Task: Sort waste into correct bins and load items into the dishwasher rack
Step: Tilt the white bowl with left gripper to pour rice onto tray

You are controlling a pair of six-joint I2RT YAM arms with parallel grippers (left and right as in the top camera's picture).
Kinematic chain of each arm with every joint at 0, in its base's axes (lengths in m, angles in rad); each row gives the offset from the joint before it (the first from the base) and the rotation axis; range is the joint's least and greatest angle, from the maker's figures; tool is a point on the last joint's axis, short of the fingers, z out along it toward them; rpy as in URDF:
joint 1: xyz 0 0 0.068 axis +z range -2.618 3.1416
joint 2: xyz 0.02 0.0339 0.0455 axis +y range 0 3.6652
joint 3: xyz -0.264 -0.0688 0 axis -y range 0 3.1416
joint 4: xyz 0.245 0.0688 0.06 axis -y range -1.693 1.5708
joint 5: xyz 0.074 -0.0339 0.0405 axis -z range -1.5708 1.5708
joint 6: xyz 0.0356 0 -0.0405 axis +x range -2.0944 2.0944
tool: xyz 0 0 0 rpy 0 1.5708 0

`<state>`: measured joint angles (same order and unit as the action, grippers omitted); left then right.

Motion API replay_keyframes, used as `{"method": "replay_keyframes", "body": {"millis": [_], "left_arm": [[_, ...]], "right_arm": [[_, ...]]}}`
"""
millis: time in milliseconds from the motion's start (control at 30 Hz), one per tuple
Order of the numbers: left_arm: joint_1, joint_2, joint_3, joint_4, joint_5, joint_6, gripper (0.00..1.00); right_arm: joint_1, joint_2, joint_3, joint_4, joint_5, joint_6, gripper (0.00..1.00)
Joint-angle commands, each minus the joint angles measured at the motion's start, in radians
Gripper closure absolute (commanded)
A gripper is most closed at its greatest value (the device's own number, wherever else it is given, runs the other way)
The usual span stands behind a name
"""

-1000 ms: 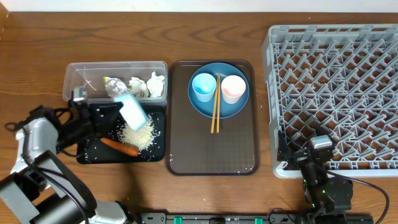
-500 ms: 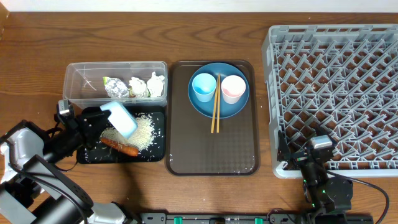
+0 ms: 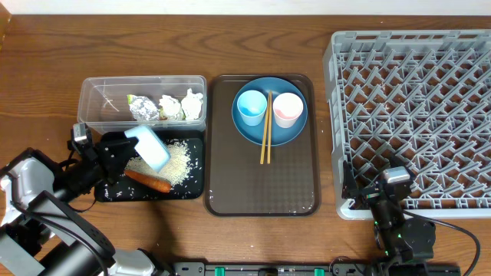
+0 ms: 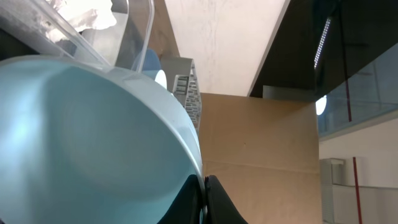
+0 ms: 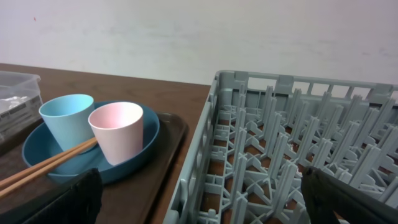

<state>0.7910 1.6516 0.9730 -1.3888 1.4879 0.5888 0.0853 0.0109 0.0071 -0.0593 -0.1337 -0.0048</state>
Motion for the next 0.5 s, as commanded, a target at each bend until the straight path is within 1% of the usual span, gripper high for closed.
{"method": "replay_keyframes", "body": {"millis": [0,67,133,267,367,400,467], "left_arm": [[0.005,0.0,-0.004,-0.007,0.023,0.058,0.94],[0.005,0.0,-0.004,0.001,0.023,0.057,0.94],[0.004,0.0,-0.004,-0.023,0.022,0.058,0.94],[0.005,0.0,-0.004,0.012,0.022,0.057,0.94],[0.004,0.0,-0.004,-0.038,0.022,0.058,0.94],[0.004,0.0,-0.004,-0.035,0.024,0.059,0.94],[0.005,0.0,-0.004,0.021,0.042,0.058,0.94]], "right_arm": [[-0.006,-0.004,-0.002,-0.003,-0.002,-0.003,0.01],[-0.006,-0.004,-0.002,-0.003,-0.002,-0.004,0.01],[-0.006,-0.004,-0.002,-0.003,-0.002,-0.004,0.01],[-0.006,-0.004,-0.002,-0.003,-0.002,-0.004,0.01],[-0.006,-0.004,-0.002,-0.003,-0.002,-0.004,0.01],[-0.006,-0.004,-0.002,-0.003,-0.002,-0.003,0.01],[-0.006,-0.004,-0.002,-0.003,-0.002,-0.004,0.01]]}}
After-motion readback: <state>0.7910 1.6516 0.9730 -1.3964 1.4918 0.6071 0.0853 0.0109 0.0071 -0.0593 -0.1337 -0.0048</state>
